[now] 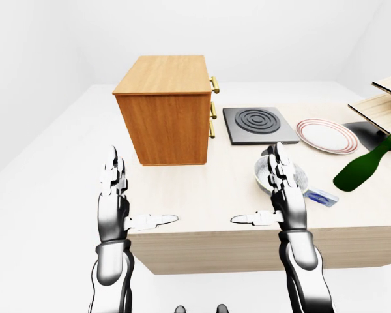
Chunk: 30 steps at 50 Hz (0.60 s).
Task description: Put the bowl on the top of the cabinet.
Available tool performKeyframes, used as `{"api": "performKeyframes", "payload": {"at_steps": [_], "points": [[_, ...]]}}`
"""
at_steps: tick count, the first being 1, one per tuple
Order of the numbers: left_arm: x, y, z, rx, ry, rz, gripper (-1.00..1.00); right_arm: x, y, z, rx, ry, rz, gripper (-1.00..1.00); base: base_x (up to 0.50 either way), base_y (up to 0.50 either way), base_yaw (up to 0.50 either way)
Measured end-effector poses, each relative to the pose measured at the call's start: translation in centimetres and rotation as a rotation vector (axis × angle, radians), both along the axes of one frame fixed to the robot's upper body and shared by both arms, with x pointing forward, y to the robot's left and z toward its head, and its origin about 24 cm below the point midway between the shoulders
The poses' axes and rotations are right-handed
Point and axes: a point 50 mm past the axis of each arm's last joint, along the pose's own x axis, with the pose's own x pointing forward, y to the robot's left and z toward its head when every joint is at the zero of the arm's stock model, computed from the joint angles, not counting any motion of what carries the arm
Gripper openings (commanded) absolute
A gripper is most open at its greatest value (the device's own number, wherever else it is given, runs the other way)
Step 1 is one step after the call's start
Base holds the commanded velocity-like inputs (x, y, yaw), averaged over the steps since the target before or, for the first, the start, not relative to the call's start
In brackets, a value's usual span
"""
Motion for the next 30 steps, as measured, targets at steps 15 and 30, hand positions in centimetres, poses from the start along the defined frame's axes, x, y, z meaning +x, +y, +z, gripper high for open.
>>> {"api": "performKeyframes", "payload": {"at_steps": [15,30], "points": [[0.04,0.04,-0.02,-0.001,0.001,0.000,1.00,0.10,0.07,-0.13,0.002,0.006,0.004,1.00,0.00,0.42,0.00],[0.07,0.01,-0.17,-0.003,0.007,-0.001,1.00,0.16,-0.08,-0.35,0.011,0.015,0.001,1.00,0.15,0.00,0.00]]}}
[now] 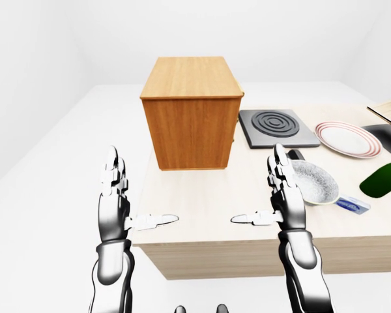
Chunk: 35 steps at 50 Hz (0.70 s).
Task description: Put the bowl on the top of the cabinet.
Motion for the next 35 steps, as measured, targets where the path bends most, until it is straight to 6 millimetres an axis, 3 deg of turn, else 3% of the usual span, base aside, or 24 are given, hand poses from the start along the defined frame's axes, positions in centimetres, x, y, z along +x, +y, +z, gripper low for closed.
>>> {"api": "performKeyframes", "payload": {"at_steps": [26,35], "points": [[0.12,-0.09,-0.06,0.000,0.002,-0.006,1.00,0.11,-0.01,-0.06,0.003,0.002,0.002,1.00,0.38,0.00,0.00],[0.13,-0.13,-0.08,0.001,0.003,-0.009,1.00,0.15,-0.03,-0.09,0.005,0.004,0.001,1.00,0.06,0.00,0.00]]}}
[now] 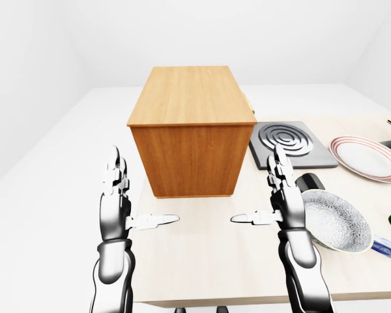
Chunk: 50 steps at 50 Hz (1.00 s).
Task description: Put the bowl on the top of the cabinet.
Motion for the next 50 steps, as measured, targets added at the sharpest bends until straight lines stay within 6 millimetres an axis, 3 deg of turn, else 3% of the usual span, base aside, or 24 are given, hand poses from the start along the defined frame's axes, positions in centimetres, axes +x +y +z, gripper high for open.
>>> {"api": "performKeyframes", "payload": {"at_steps": [32,50], "points": [[0.0,-0.1,-0.2,-0.006,0.009,-0.013,1.00,0.2,-0.4,0.1,-0.003,-0.006,-0.028,1.00,0.00,0.00,0.00],[0.4,-0.1,-0.4,-0.001,0.017,-0.005,1.00,-0.3,-2.3,2.9,-0.232,-0.098,-0.062,1.00,0.00,0.00,0.00]]}}
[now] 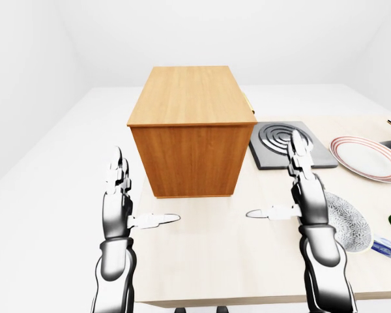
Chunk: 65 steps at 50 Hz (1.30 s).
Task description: Put the bowl on the top of the cabinet.
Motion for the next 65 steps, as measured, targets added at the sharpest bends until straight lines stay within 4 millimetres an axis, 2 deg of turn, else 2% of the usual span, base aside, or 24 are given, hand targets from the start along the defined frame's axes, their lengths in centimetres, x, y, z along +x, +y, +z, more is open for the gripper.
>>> {"api": "performKeyframes", "payload": {"at_steps": [19,32,49,65], "points": [[0.0,0.0,0.0,0.003,0.001,0.000,1.00,-1.8,-3.8,0.8,-0.279,0.079,-0.098,1.00,0.00,0.00,0.00],[0.0,0.0,-0.1,0.003,0.003,0.001,1.00,-3.1,-6.1,-1.1,-0.431,0.273,-0.166,1.00,0.00,0.00,0.00],[0.0,-0.1,-0.2,0.004,0.008,-0.001,1.00,-4.2,-7.4,-2.6,-0.525,0.441,-0.191,1.00,0.00,0.00,0.00],[-0.1,-0.1,-0.2,0.005,0.011,-0.005,1.00,-5.0,-7.8,-1.7,-0.571,0.460,-0.200,1.00,0.00,0.00,0.00]]}}
